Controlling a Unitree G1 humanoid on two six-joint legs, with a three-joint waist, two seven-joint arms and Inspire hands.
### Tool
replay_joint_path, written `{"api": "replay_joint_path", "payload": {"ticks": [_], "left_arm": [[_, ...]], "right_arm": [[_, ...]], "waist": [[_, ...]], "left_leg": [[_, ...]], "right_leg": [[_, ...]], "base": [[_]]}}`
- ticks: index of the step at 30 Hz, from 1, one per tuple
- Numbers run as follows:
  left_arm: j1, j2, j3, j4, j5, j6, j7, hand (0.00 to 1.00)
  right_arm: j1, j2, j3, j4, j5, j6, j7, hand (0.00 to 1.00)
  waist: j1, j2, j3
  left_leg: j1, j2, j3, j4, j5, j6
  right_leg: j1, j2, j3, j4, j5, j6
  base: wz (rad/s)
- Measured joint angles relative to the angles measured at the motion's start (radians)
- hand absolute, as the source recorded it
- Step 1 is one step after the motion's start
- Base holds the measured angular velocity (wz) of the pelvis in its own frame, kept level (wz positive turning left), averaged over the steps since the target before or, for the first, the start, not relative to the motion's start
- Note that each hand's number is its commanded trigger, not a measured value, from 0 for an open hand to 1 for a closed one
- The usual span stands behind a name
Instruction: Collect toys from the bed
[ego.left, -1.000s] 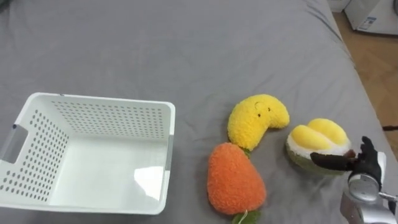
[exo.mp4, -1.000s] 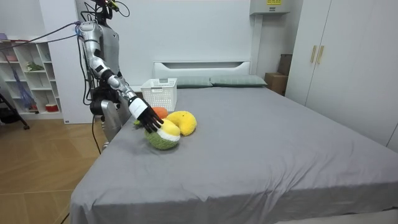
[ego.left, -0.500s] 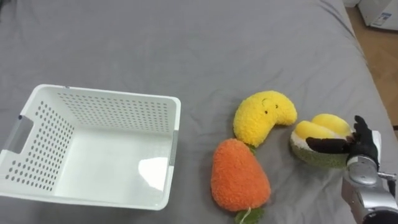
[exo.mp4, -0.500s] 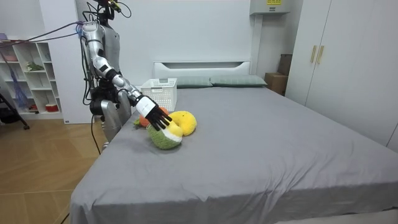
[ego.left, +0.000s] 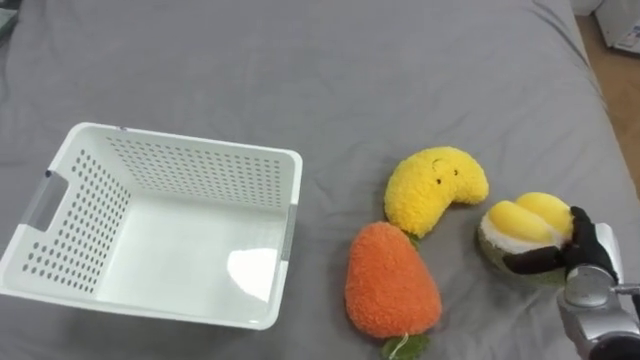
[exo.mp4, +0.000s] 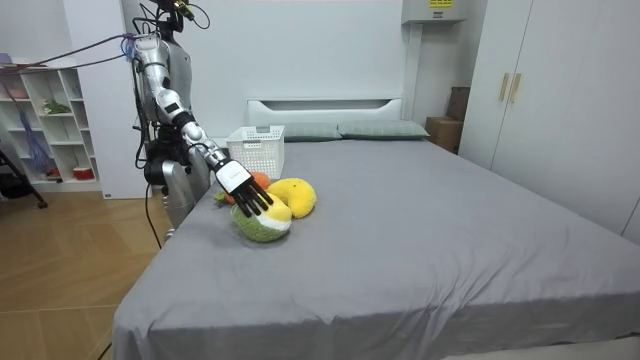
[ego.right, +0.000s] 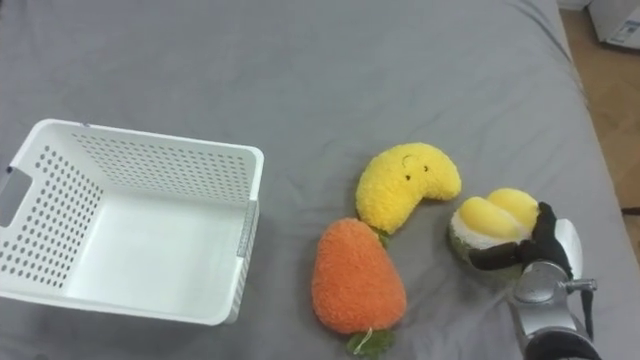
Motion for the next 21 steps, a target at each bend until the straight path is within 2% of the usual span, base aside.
{"api": "replay_joint_path", "payload": {"ticks": [2,7,8,21], "left_arm": [[-0.011,0.0,0.0,0.001,0.0,0.001,-0.01,0.0],[-0.016,0.001,0.001,0.0,-0.001,0.003,-0.017,0.0],[-0.017,0.001,0.001,0.0,-0.001,0.003,-0.018,0.0],[-0.034,0.0,-0.001,0.005,-0.043,0.002,-0.019,0.0]], "right_arm": [[-0.001,-0.017,0.001,0.017,-0.019,0.004,0.009,0.0],[-0.001,-0.027,0.001,0.02,-0.058,0.016,0.025,0.02],[-0.001,-0.027,0.001,0.02,-0.062,0.018,0.025,1.0],[-0.001,-0.034,0.009,0.024,-0.093,0.019,-0.005,1.0]], "waist": [[0.014,0.0,-0.0001],[0.017,0.0,-0.0002],[0.018,0.0,-0.0002],[0.018,0.002,0.0003]], "left_leg": [[-0.001,0.0,0.0,-0.001,0.0,0.0],[-0.007,0.0,-0.004,-0.001,0.0,-0.001],[-0.007,0.0,-0.004,-0.001,0.0,-0.001],[-0.007,0.001,-0.005,0.001,0.002,-0.002]], "right_leg": [[-0.001,0.0,0.0,0.0,0.0,0.0],[-0.005,0.0,-0.006,0.0,0.0,0.0],[-0.005,0.0,-0.007,0.0,0.0,0.0],[-0.005,0.0,-0.01,0.0,0.001,-0.001]], "base": [[0.0],[0.0],[0.0],[0.0]]}}
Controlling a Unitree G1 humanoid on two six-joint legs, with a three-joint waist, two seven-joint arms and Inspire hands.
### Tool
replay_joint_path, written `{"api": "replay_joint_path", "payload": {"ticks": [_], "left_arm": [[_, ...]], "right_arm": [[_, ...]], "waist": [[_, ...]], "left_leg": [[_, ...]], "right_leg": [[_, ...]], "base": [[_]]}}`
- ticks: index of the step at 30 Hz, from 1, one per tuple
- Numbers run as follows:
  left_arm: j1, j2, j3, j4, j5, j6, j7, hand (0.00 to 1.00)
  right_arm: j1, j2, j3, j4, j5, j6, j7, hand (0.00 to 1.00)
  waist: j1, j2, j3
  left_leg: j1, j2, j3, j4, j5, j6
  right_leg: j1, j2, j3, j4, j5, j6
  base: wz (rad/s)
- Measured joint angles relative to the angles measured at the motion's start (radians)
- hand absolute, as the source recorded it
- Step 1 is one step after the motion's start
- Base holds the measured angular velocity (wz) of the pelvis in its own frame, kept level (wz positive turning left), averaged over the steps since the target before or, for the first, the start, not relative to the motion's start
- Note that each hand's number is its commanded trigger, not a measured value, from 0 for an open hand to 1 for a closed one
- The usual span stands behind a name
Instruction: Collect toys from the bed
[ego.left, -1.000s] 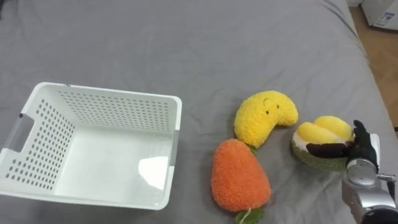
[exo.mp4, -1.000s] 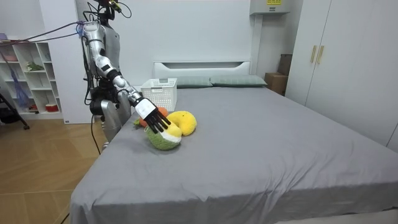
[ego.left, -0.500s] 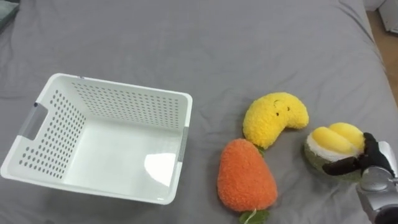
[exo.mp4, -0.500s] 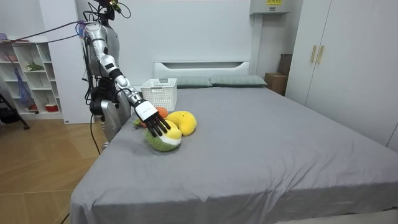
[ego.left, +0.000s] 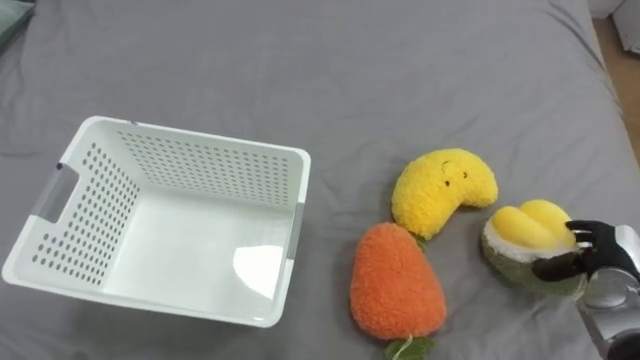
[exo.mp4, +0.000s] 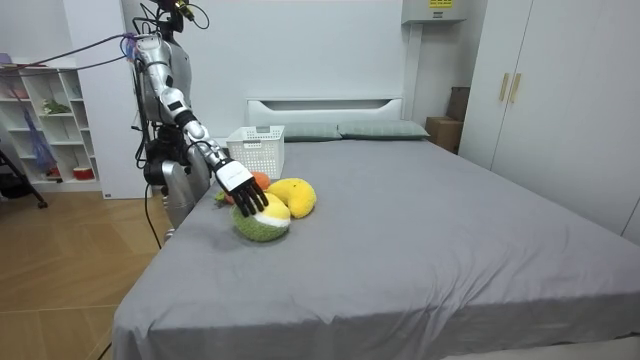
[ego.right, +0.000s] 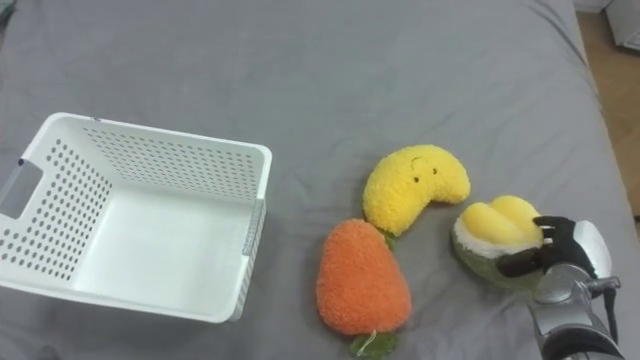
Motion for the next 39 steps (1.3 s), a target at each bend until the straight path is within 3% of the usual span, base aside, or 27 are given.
{"api": "replay_joint_path", "payload": {"ticks": [12,24,32,39], "left_arm": [[-0.005,0.0,-0.019,-0.001,-0.035,-0.003,0.0,0.0],[-0.012,0.0,-0.018,0.0,-0.055,-0.015,0.0,0.0],[-0.027,0.0,-0.03,0.028,-0.079,-0.037,0.0,0.0],[-0.034,0.002,-0.036,0.037,-0.077,-0.041,0.007,0.0]], "right_arm": [[0.0,0.0,0.002,-0.004,0.001,-0.001,0.016,1.0],[0.0,-0.013,-0.001,-0.005,0.001,-0.016,0.003,1.0],[0.004,-0.013,0.001,-0.005,0.03,-0.039,-0.018,1.0],[0.004,-0.013,-0.001,-0.102,0.081,-0.035,-0.027,1.0]], "waist": [[0.003,0.007,-0.0004],[-0.007,0.022,-0.0095],[-0.005,0.028,-0.0055],[-0.01,0.018,-0.0001]], "left_leg": [[-0.011,0.0,-0.006,-0.001,0.001,-0.001],[-0.032,-0.004,-0.03,-0.001,0.013,-0.002],[-0.032,-0.004,-0.032,-0.002,0.015,-0.002],[-0.025,-0.004,-0.018,-0.005,0.018,-0.002]], "right_leg": [[-0.008,0.0,-0.009,-0.002,0.0,0.0],[-0.02,-0.003,-0.029,0.001,0.0,-0.001],[-0.021,-0.004,-0.029,0.001,0.001,-0.002],[-0.027,-0.005,-0.019,0.013,0.001,-0.001]], "base": [[0.0],[0.05],[0.0],[-0.05]]}}
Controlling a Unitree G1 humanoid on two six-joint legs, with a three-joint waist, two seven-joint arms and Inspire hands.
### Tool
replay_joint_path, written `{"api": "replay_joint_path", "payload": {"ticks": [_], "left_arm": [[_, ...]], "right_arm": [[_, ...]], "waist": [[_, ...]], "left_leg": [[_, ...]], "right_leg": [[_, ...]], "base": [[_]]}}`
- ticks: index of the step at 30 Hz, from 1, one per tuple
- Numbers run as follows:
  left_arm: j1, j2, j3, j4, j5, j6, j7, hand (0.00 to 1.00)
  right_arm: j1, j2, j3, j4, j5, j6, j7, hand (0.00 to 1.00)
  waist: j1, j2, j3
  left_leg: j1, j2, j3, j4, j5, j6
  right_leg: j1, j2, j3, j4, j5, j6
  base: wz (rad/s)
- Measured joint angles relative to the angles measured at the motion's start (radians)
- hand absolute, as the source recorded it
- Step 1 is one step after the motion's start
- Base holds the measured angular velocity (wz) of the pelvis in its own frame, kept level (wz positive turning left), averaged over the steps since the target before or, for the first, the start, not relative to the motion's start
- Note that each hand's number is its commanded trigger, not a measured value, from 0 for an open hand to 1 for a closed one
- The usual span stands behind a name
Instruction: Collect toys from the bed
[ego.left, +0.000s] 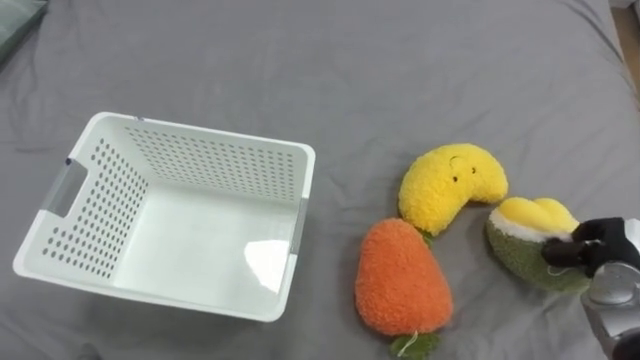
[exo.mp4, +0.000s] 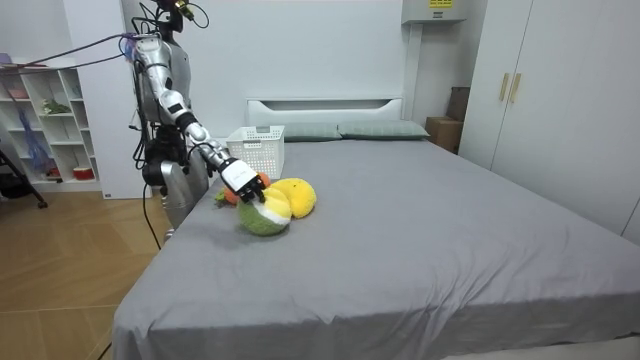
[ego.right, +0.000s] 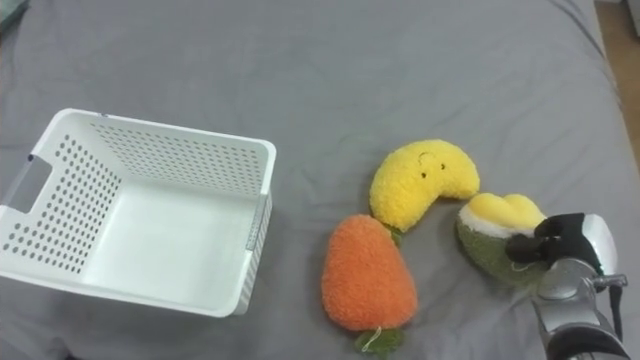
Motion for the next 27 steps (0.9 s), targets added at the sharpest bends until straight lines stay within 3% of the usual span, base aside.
{"api": "replay_joint_path", "payload": {"ticks": [3,15,18,27], "left_arm": [[0.005,0.003,0.001,-0.003,0.0,0.0,0.003,0.0],[0.074,0.005,0.041,-0.037,-0.022,0.011,0.028,0.0],[0.079,-0.002,0.061,-0.033,-0.022,0.016,0.043,0.0],[0.093,-0.007,0.098,-0.028,0.003,0.035,0.046,0.0]], "right_arm": [[0.002,0.0,0.0,-0.087,-0.006,0.0,0.001,1.0],[0.149,0.0,-0.003,-0.712,-0.082,0.023,0.028,1.0],[0.158,0.0,-0.003,-0.755,-0.079,0.03,0.034,1.0],[0.152,0.0,-0.052,-0.849,-0.099,0.066,0.042,1.0]], "waist": [[-0.008,-0.013,0.0023],[-0.035,-0.048,-0.0051],[-0.039,-0.058,-0.0082],[-0.036,-0.055,-0.0164]], "left_leg": [[0.001,-0.001,0.001,0.001,0.001,0.0],[0.097,-0.003,0.03,-0.019,0.001,0.0],[0.124,-0.003,0.034,-0.021,0.0,0.0],[0.169,0.003,0.043,-0.034,-0.002,0.001]], "right_leg": [[0.0,0.0,0.004,0.0,0.0,0.0],[0.085,0.001,0.035,-0.017,-0.001,0.001],[0.115,0.001,0.036,-0.023,-0.002,0.002],[0.143,0.007,0.049,-0.015,0.001,-0.001]], "base": [[0.0],[-0.06],[0.0],[-0.06]]}}
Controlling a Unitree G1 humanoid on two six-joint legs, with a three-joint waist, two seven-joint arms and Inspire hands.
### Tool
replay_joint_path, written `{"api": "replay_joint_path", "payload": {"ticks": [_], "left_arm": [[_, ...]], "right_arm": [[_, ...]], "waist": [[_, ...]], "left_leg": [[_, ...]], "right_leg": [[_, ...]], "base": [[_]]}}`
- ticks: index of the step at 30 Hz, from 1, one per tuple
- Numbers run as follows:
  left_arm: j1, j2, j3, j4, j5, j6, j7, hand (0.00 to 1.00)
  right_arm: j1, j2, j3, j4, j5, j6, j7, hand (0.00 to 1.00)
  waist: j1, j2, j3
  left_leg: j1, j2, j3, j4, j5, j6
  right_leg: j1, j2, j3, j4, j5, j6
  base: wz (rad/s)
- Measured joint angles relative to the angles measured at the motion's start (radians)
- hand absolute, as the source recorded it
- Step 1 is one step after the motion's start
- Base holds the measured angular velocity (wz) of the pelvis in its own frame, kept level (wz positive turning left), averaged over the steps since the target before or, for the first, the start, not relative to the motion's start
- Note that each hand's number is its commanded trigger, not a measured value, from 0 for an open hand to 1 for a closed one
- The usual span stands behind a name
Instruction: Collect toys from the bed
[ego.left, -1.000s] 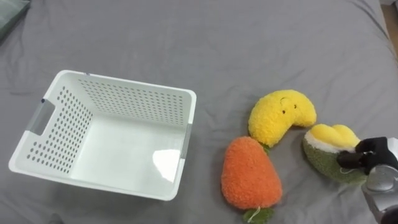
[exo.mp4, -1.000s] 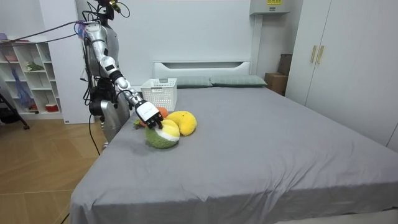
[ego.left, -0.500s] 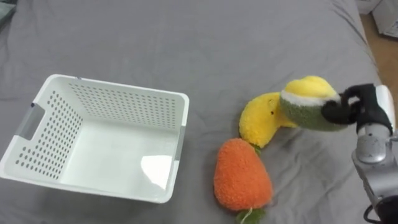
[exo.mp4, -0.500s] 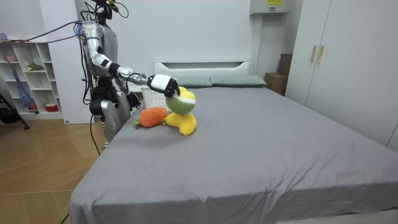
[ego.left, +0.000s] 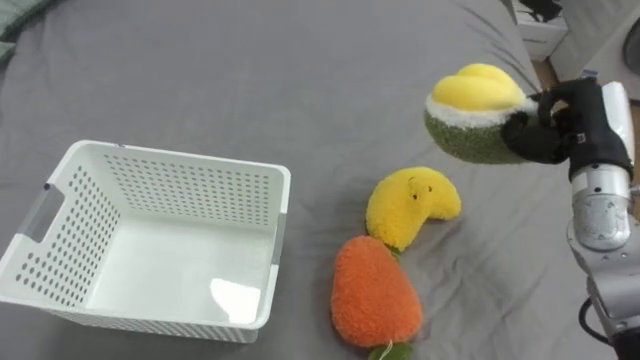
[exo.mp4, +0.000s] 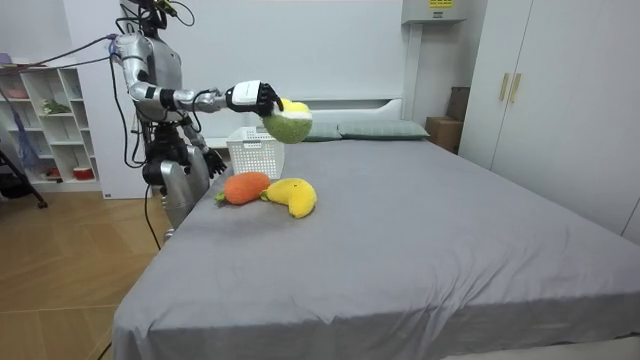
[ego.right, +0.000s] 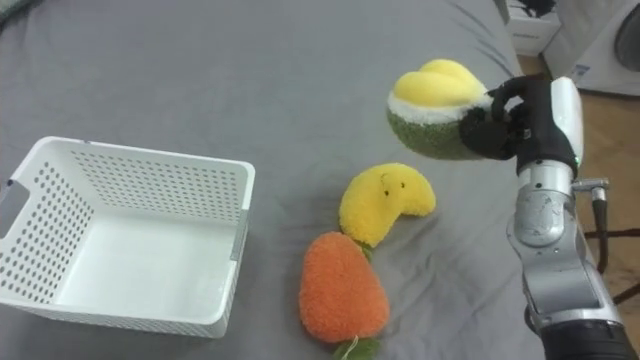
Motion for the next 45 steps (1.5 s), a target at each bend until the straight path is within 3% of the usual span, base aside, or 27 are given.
{"api": "replay_joint_path", "payload": {"ticks": [8,14,21,26,30,37,45], "left_arm": [[-0.008,-0.003,-0.001,-0.004,0.011,0.012,-0.002,0.0],[-0.014,-0.004,-0.016,-0.019,0.025,0.014,-0.001,0.0],[0.002,-0.019,-0.018,-0.014,0.072,0.016,-0.001,0.0],[0.024,-0.02,-0.019,-0.014,0.125,0.055,-0.004,0.0],[0.026,-0.028,-0.019,-0.008,0.15,0.058,-0.004,0.0],[0.023,-0.034,-0.036,-0.01,0.179,0.095,-0.003,0.0],[0.004,-0.038,-0.042,-0.041,0.208,0.095,-0.005,0.0]], "right_arm": [[0.0,0.002,0.021,-0.144,-0.01,0.022,0.059,1.0],[-0.026,0.002,0.091,-0.179,-0.015,0.03,0.097,1.0],[-0.027,0.062,0.136,-0.251,-0.07,0.067,0.179,1.0],[-0.063,0.066,0.189,-0.294,-0.101,0.068,0.212,1.0],[-0.088,0.07,0.225,-0.294,-0.119,0.07,0.261,1.0],[-0.098,0.172,0.308,-0.294,-0.134,0.09,0.294,1.0],[-0.099,0.199,0.352,-0.297,-0.137,0.09,0.311,1.0]], "waist": [[0.036,0.006,0.0005],[0.07,0.002,0.0017],[0.121,0.0,0.0019],[0.141,-0.003,0.0032],[0.162,-0.002,0.0064],[0.184,-0.002,0.0074],[0.213,-0.004,0.0087]], "left_leg": [[0.017,0.003,0.002,-0.001,-0.003,-0.004],[0.015,0.001,-0.003,-0.001,-0.003,-0.003],[0.0,-0.003,-0.028,-0.001,-0.003,-0.003],[-0.004,-0.005,-0.051,0.0,-0.003,-0.003],[-0.007,-0.01,-0.074,0.004,-0.004,-0.002],[-0.012,-0.012,-0.079,0.005,-0.004,-0.001],[-0.025,-0.015,-0.095,0.017,-0.005,0.001]], "right_leg": [[0.018,0.003,-0.002,-0.001,-0.001,0.0],[0.019,0.001,-0.013,-0.003,-0.002,0.001],[0.02,0.0,-0.029,-0.015,-0.003,0.004],[0.026,-0.003,-0.053,-0.019,-0.003,0.004],[0.034,-0.007,-0.073,-0.019,-0.004,0.005],[0.036,-0.009,-0.082,-0.018,-0.004,0.005],[0.031,-0.012,-0.109,-0.019,-0.004,0.005]], "base": [[0.0],[0.01],[0.1],[0.13],[0.14],[0.01],[0.06]]}}
